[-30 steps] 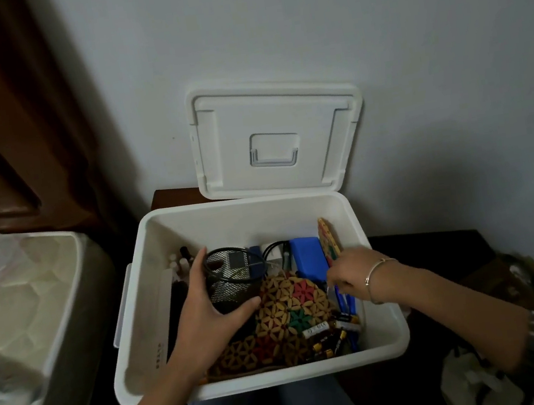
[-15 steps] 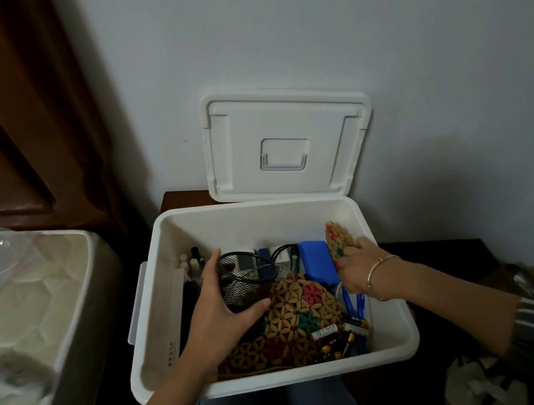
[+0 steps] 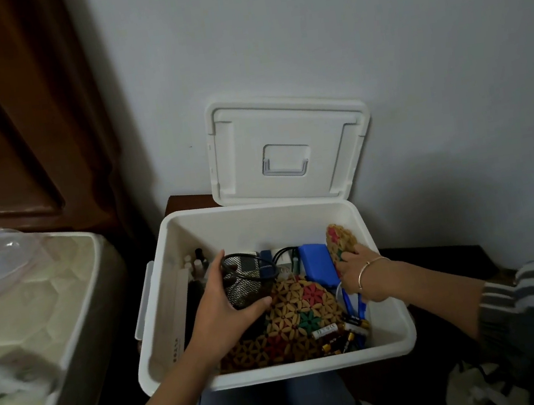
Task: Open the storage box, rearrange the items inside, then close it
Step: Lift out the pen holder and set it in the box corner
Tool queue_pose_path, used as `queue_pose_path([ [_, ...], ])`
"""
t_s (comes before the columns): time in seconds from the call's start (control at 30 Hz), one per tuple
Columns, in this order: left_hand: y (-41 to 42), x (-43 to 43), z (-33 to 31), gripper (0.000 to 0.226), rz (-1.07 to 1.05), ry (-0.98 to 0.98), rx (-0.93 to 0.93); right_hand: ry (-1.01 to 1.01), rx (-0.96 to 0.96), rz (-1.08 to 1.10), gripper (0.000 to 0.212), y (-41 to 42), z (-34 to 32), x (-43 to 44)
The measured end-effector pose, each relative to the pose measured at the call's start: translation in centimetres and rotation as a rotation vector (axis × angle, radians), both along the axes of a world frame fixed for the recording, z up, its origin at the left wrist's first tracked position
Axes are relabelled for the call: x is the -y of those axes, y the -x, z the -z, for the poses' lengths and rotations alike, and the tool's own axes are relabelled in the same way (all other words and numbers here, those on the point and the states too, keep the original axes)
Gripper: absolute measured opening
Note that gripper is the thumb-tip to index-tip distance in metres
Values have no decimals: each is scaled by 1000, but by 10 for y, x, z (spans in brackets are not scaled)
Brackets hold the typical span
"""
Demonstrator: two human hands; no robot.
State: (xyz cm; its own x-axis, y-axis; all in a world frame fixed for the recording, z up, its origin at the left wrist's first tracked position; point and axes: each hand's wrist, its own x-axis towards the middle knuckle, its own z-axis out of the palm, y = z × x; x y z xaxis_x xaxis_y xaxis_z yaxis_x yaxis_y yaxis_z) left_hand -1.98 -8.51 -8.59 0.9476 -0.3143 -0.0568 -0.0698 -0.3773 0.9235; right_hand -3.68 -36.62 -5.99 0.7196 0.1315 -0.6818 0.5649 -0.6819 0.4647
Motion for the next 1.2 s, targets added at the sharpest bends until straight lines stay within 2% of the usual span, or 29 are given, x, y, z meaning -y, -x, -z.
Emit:
queue_pose_path([
  [0.2,4,0,3,115,32,14,-18,-344,81,180,34,10,-11,9],
  [0.3,7,1,4,116,70,6,-18,-551,204,259,34,17,-24,9],
  [0.47,6,0,4,116,89,2,-12,-995,453,560,19,30,-62,2],
  [0.53,7,0,3,116,99,-9,6,-1167,635,604,9,32,-79,-4],
  [0.6,6,1,2,115,108,-28,35,-1439,785,683,11,32,-94,-13],
  [0.67,7,2,-1,114,126,-38,58,-1705,794,756,13,28,-100,-27],
  [0.7,7,2,-1,112,143,-32,58,-1759,751,777,12,26,-97,-36],
  [0.77,8,2,-2,107,180,-15,45,-1764,572,818,10,23,-87,-52],
  [0.83,10,2,-2,104,193,-17,46,-1704,363,855,18,22,-75,-58],
  [0.87,10,2,-3,102,191,-21,52,-1654,347,850,23,21,-70,-55],
  [0.97,8,1,-4,101,149,-19,59,-1476,616,811,19,17,-60,-31],
  [1.03,6,0,-3,105,115,-21,70,-1326,645,791,7,19,-51,-17],
  [1.13,4,0,-1,108,108,-16,66,-1068,384,717,7,27,-27,-7],
  [1.2,4,1,0,107,117,-18,61,-841,173,589,8,31,-12,-7],
])
